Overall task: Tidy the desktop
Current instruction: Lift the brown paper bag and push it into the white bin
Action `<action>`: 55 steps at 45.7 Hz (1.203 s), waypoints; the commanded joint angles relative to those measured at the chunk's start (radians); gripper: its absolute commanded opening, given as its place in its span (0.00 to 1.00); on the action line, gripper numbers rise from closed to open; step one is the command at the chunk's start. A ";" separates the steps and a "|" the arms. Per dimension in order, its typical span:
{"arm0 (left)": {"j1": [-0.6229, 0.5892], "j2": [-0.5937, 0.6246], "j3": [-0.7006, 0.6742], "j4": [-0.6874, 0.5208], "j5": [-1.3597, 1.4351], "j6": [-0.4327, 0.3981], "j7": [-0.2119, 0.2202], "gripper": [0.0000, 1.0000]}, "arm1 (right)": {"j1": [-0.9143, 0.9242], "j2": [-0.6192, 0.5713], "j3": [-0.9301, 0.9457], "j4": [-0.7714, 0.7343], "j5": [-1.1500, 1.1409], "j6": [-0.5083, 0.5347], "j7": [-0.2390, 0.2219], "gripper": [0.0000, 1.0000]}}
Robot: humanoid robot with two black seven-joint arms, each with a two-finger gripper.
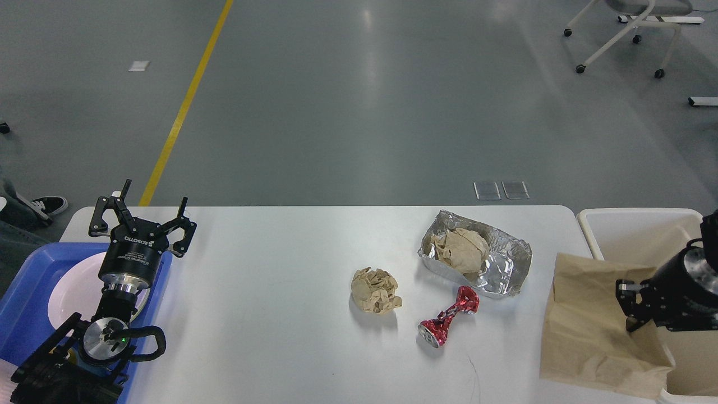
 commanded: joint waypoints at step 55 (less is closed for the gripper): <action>0.000 0.000 0.000 0.000 0.000 -0.001 0.000 0.96 | -0.838 -0.104 0.388 -0.738 0.171 -0.483 -0.009 0.00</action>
